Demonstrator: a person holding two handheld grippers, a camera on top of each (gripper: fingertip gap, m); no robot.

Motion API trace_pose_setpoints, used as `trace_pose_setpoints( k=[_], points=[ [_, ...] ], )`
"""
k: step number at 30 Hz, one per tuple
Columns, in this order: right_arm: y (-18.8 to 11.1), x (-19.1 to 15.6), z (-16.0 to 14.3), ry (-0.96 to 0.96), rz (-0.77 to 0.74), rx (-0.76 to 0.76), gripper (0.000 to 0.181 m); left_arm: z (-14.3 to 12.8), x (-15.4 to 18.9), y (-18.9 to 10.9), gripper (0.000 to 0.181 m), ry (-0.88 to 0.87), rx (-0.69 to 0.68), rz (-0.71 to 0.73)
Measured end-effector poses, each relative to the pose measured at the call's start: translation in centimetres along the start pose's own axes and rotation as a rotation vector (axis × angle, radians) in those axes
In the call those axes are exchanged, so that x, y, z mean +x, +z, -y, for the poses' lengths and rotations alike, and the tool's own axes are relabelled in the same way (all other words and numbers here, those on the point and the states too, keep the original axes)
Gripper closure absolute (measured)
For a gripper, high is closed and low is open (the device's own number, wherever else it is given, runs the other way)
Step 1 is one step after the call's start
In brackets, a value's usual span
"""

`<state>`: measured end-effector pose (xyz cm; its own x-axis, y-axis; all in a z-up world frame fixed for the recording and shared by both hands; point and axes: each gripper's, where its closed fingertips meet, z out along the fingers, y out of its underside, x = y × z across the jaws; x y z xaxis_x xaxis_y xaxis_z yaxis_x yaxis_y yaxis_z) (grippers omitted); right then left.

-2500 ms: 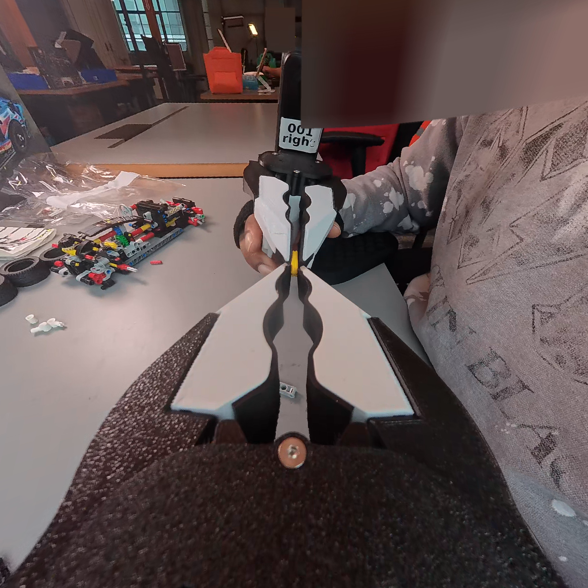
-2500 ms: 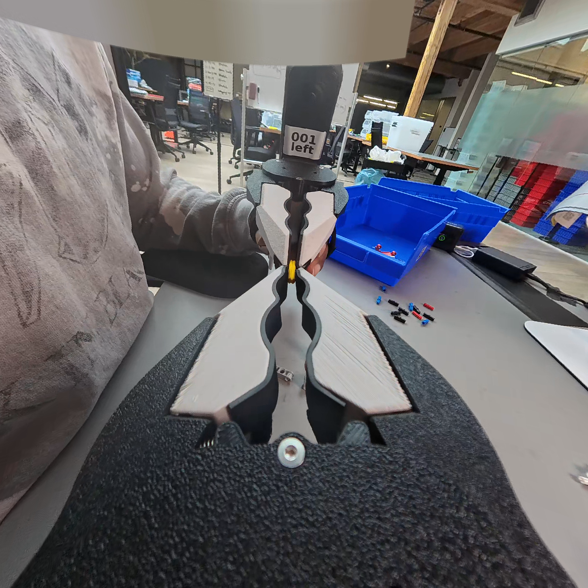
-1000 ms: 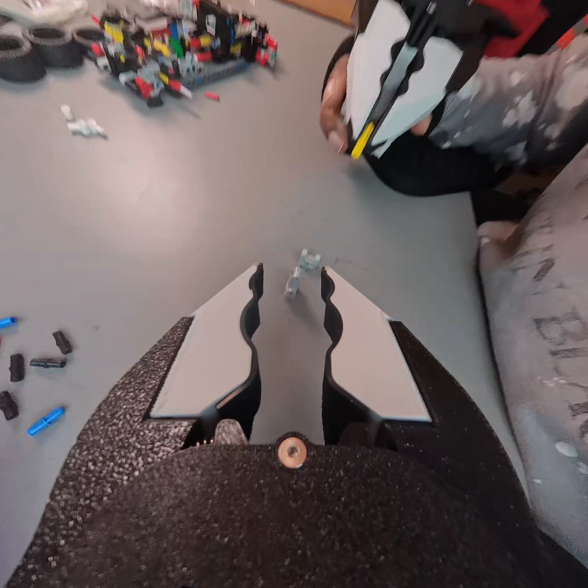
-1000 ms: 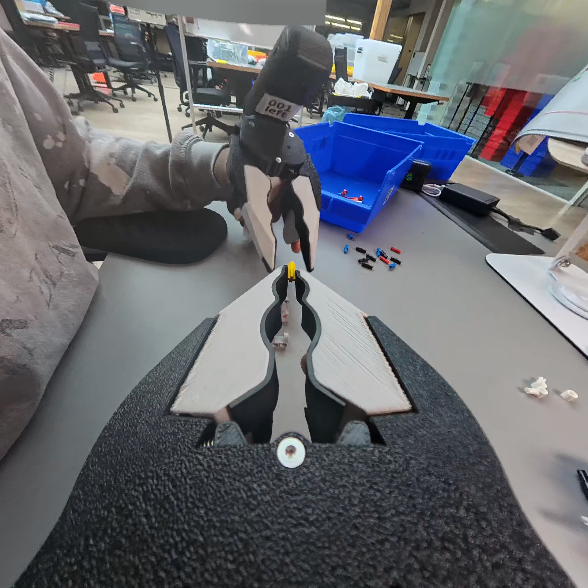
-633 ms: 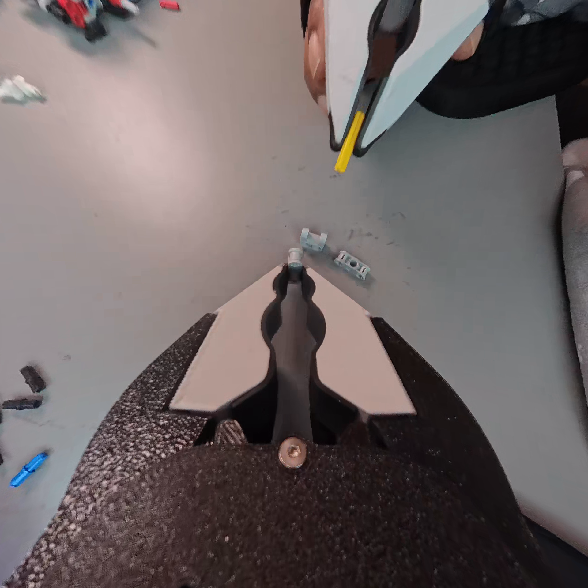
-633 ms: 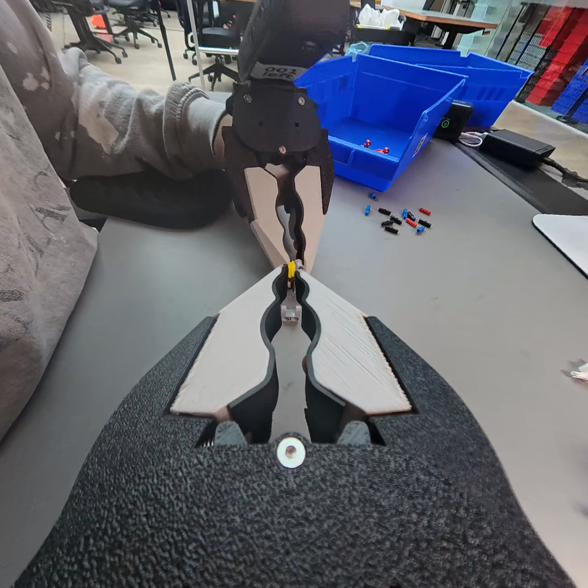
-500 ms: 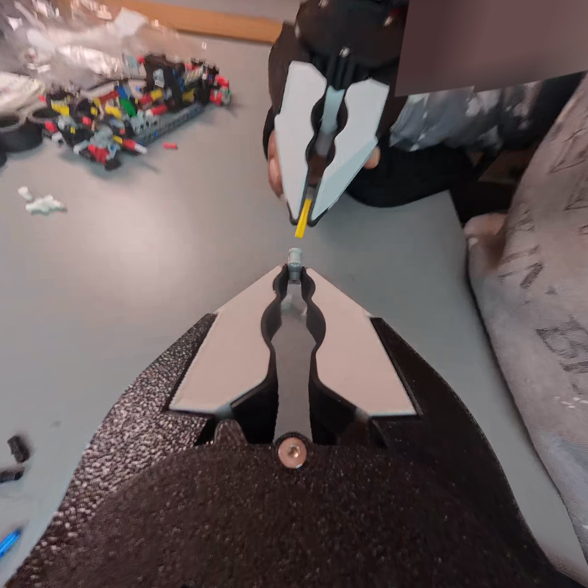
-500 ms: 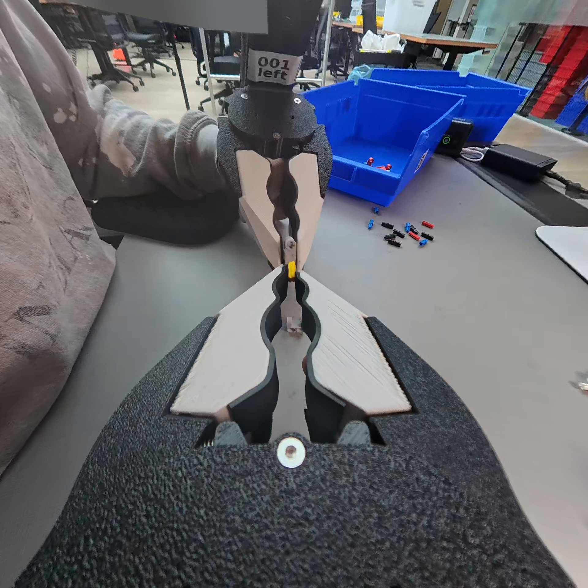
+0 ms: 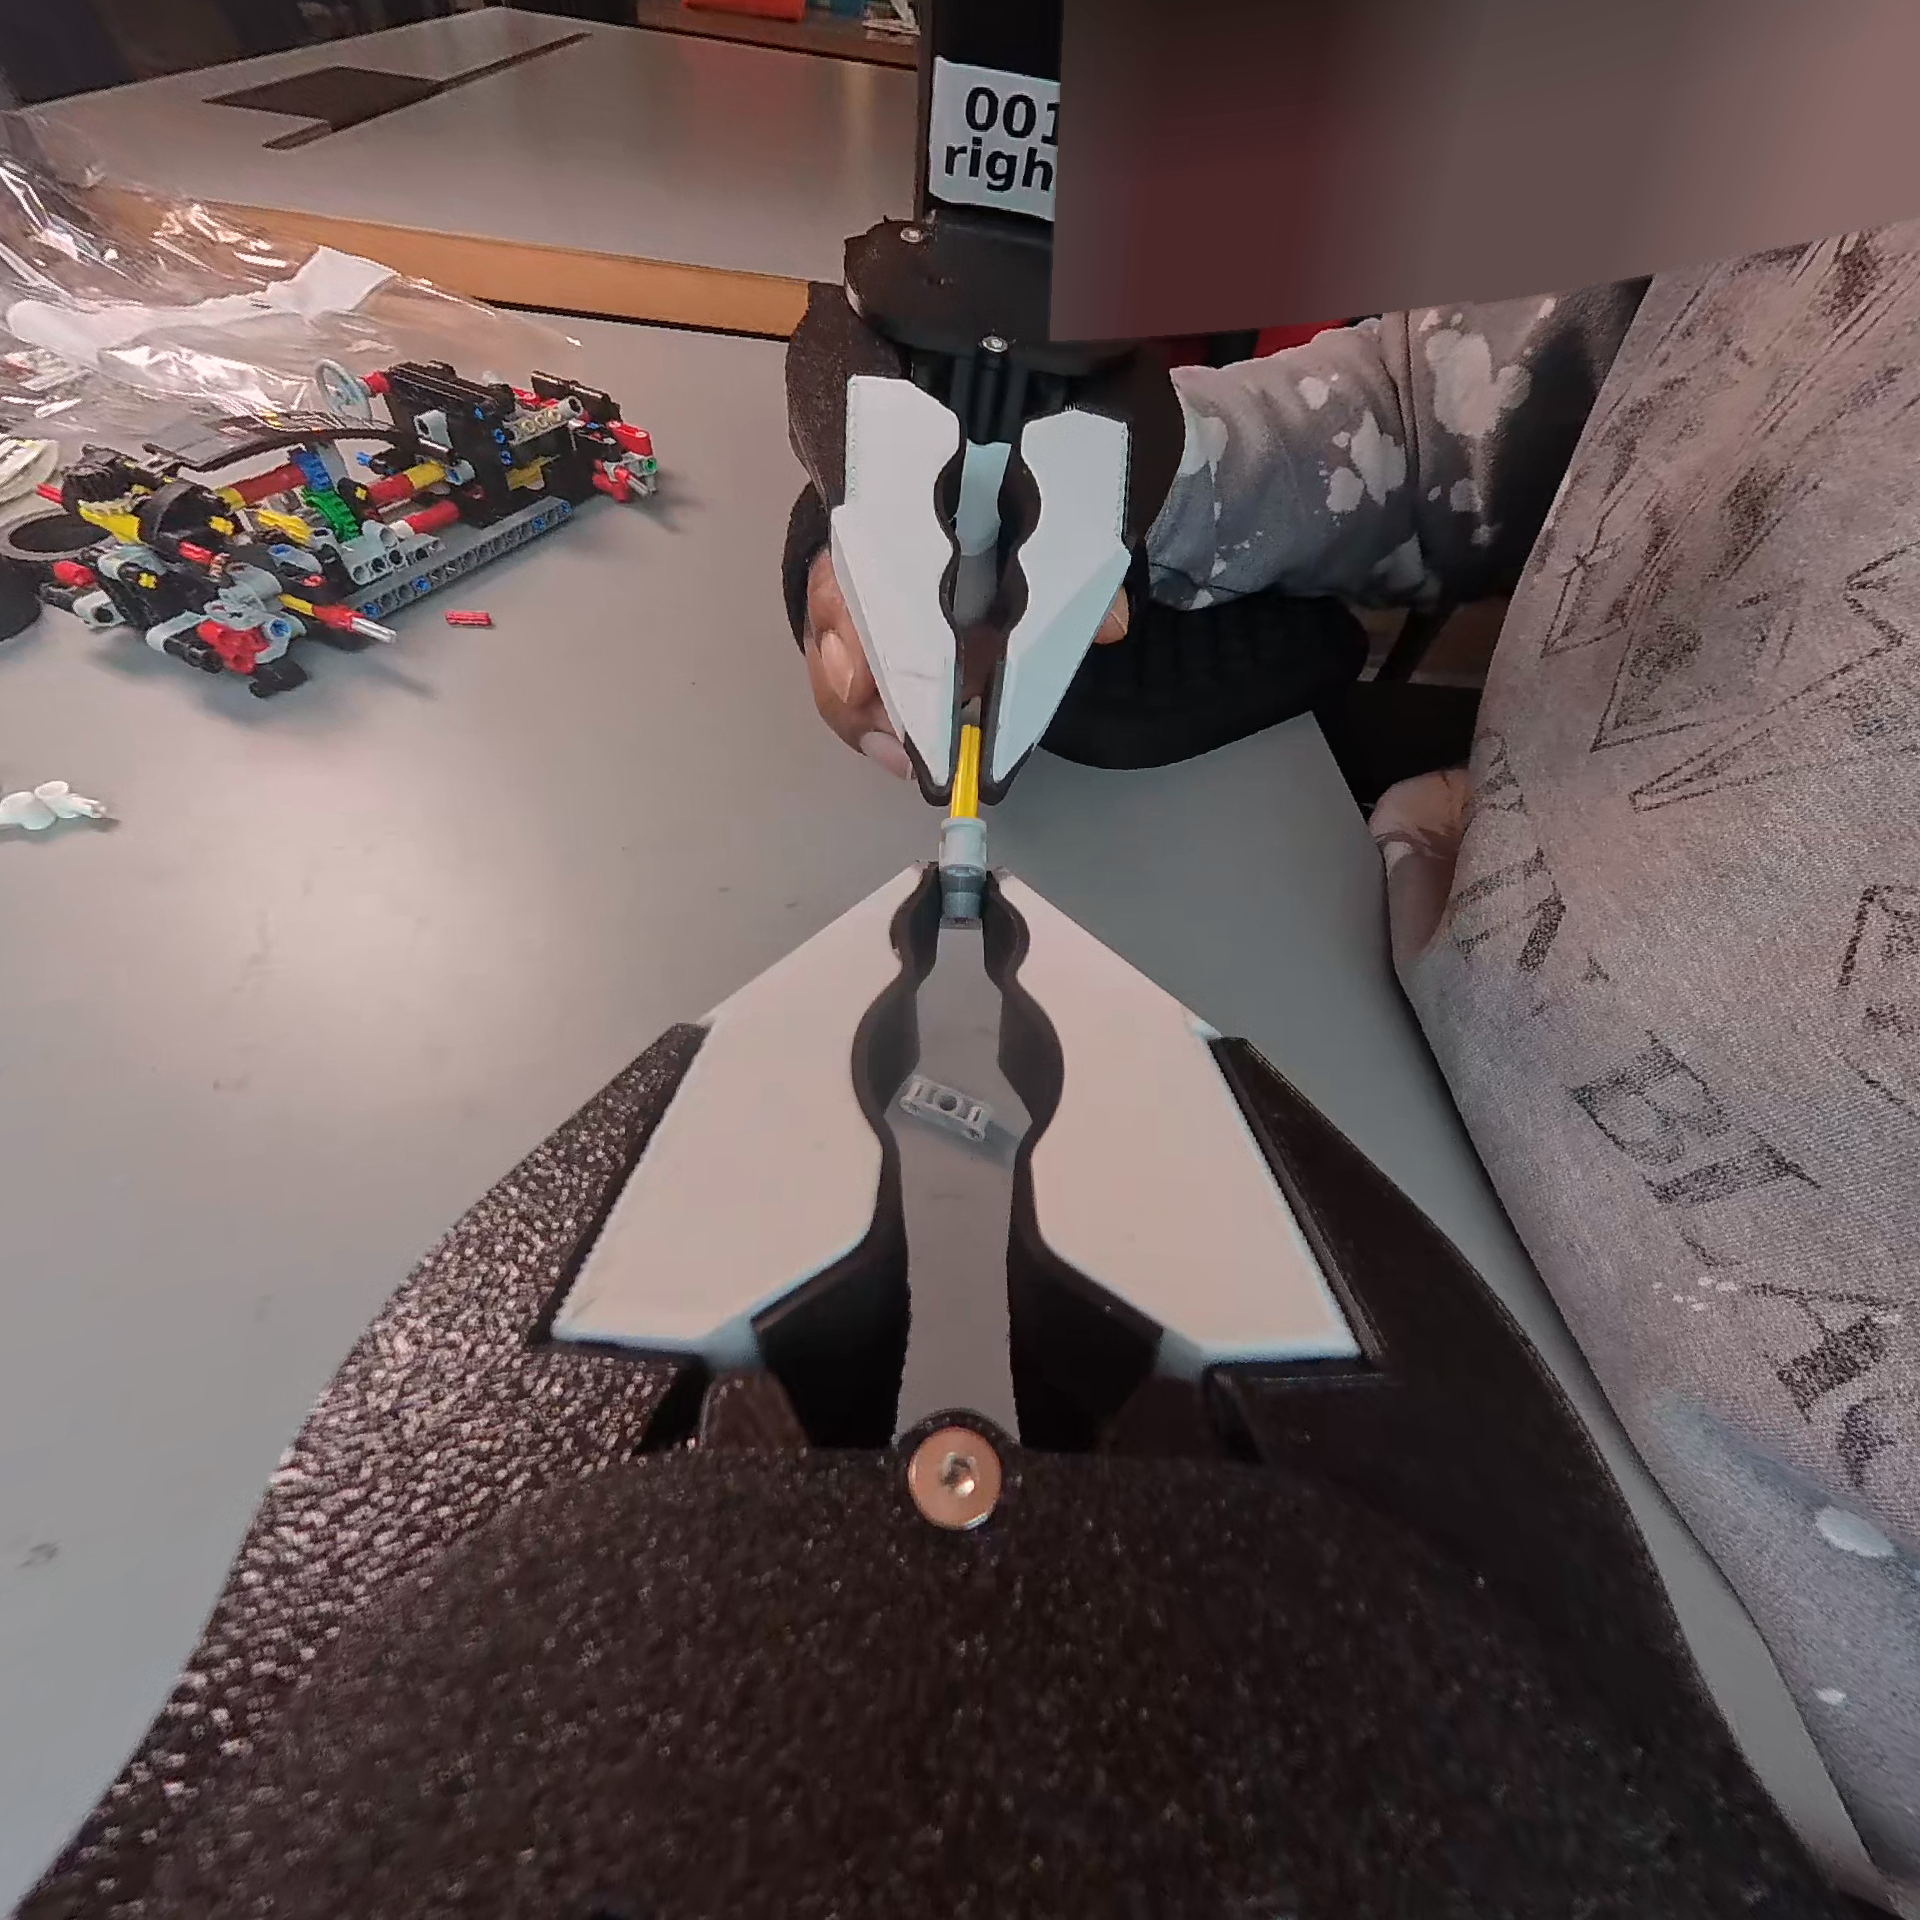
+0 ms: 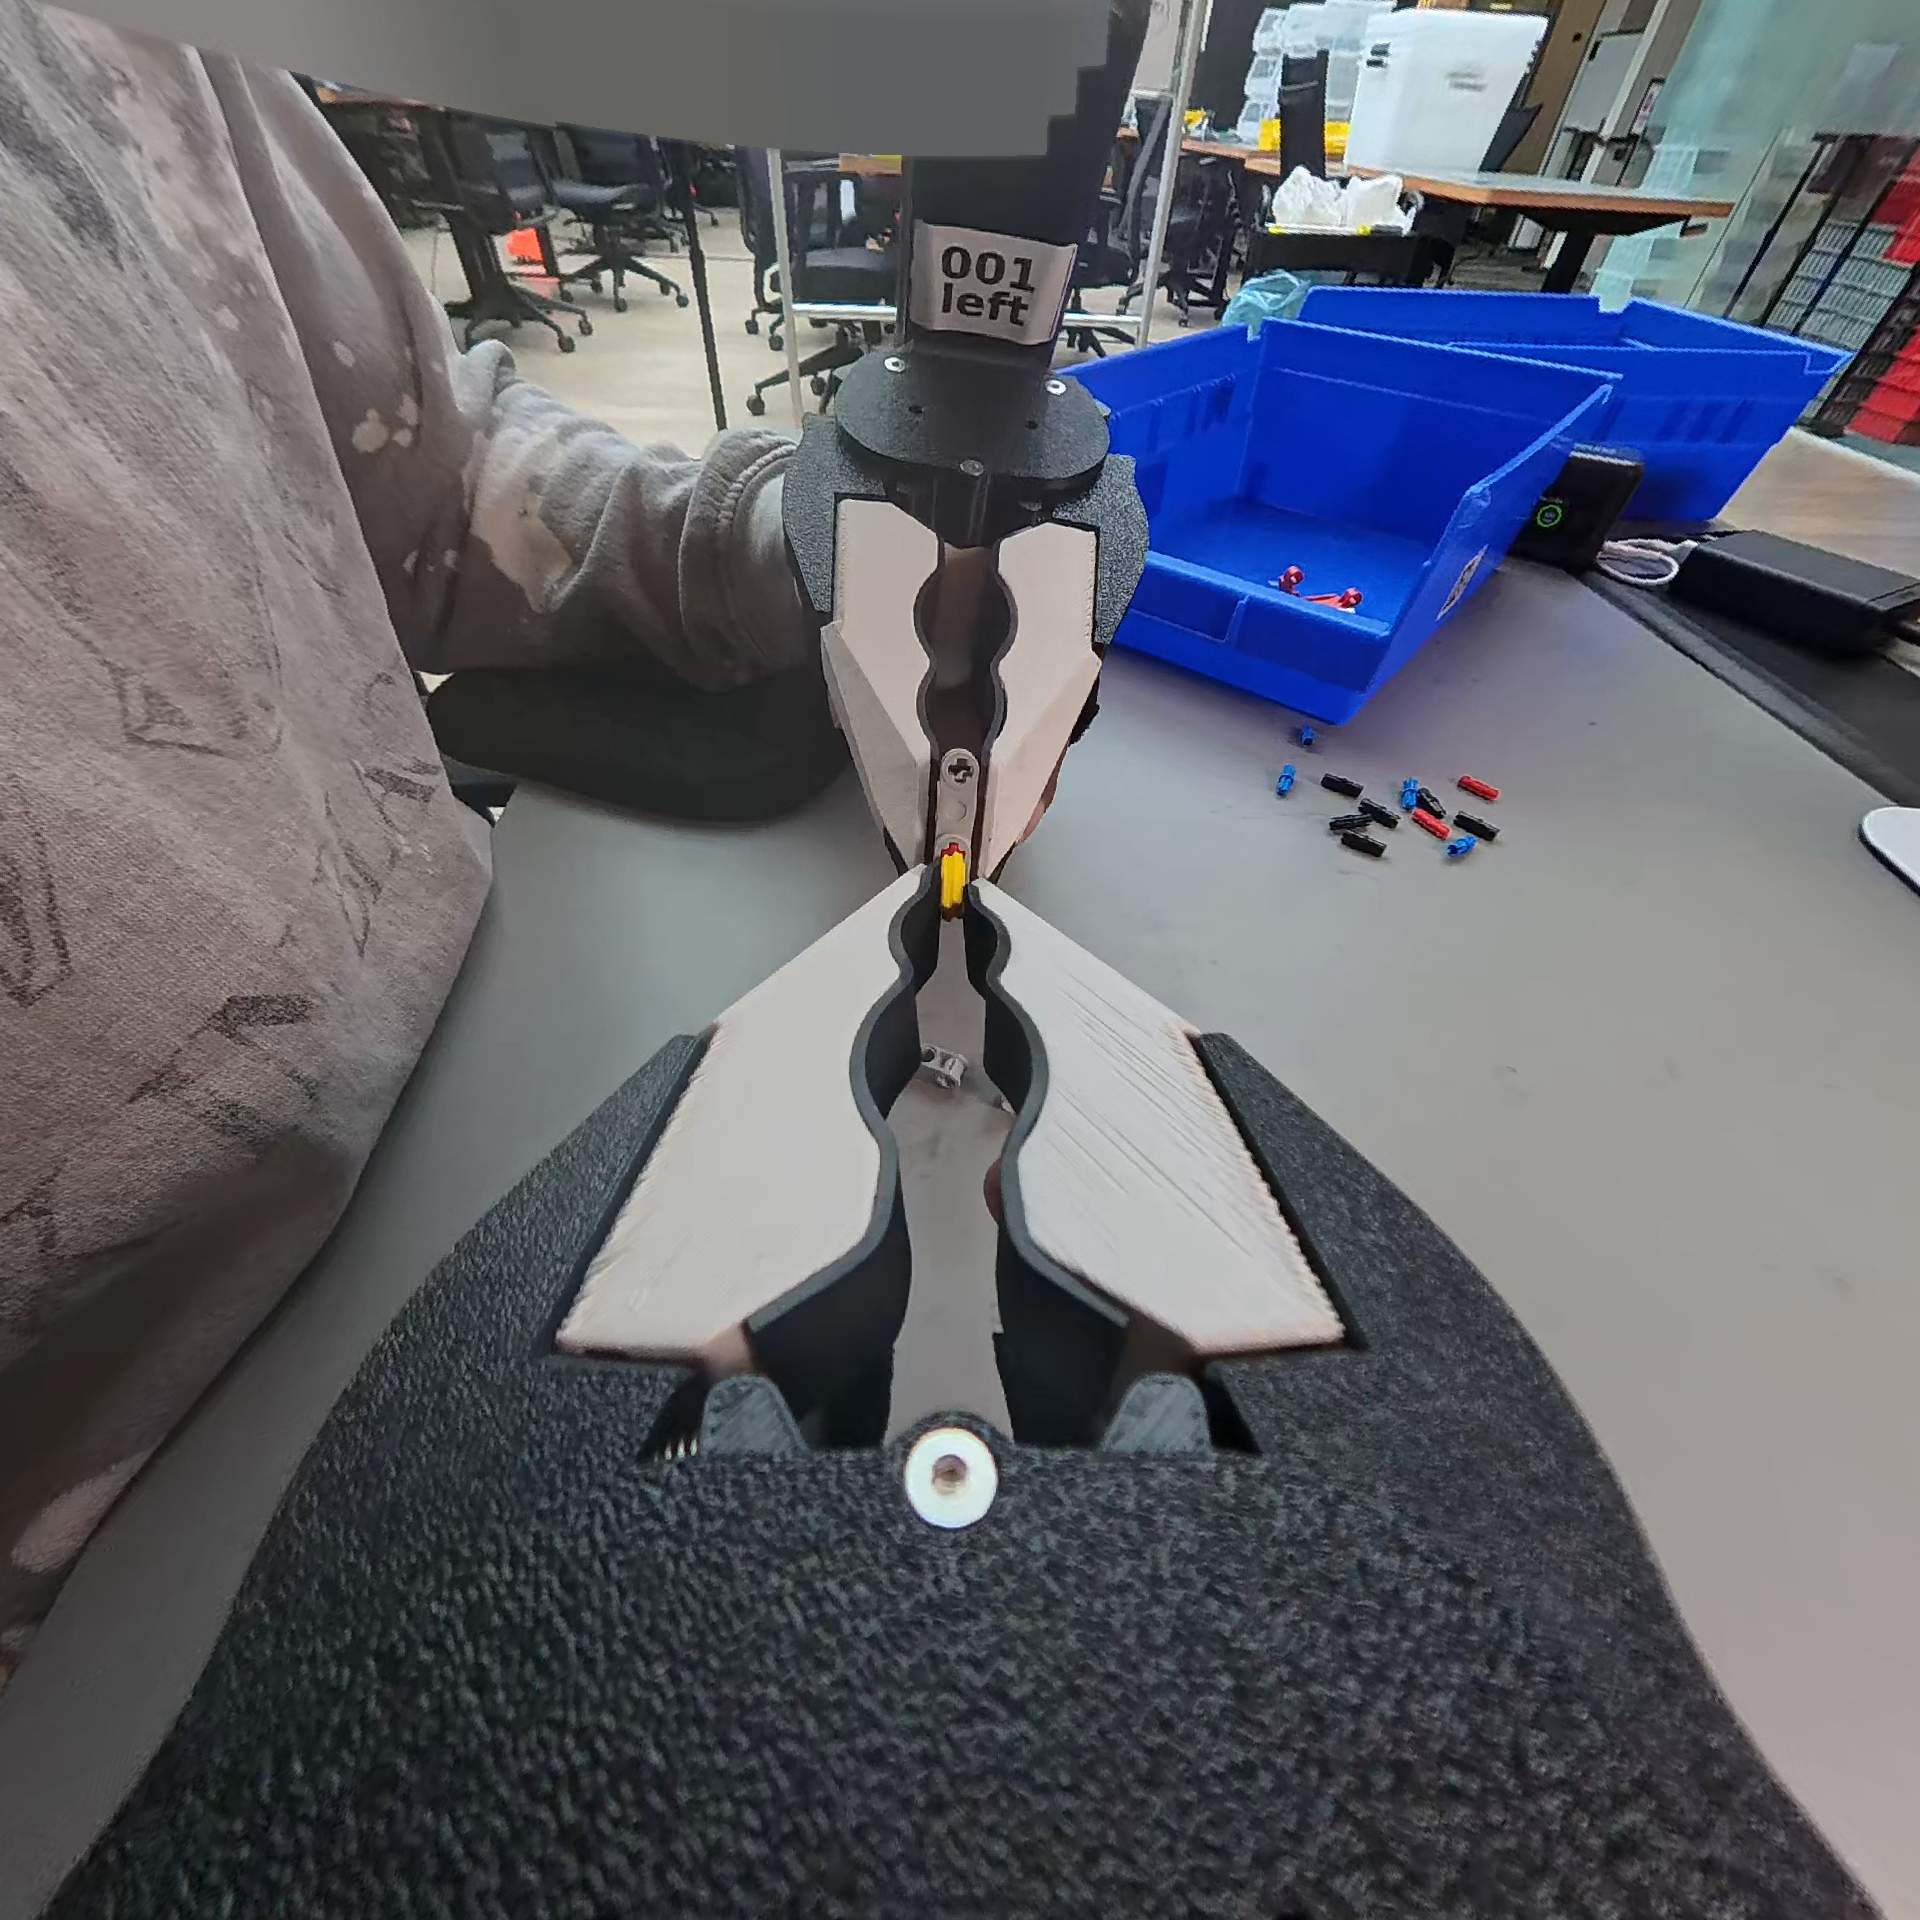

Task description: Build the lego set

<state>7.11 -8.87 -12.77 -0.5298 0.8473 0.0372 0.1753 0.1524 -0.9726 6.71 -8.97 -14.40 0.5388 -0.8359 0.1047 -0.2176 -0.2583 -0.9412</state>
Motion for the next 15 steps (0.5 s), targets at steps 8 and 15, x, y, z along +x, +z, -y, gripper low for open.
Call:
trace_pose_setpoints(
  k=[8,15],
  points=[
    [0.5,-0.9,-1.2,-0.088,0.016,-0.086,0.181,-1.6,0.7,0.7,0.176,0.006,-0.105,-0.030],
    [1.0,-2.1,-3.5,-0.263,0.043,-0.251,0.181,-4.2,1.6,1.6,0.176,0.011,-0.272,-0.094]
  ],
)
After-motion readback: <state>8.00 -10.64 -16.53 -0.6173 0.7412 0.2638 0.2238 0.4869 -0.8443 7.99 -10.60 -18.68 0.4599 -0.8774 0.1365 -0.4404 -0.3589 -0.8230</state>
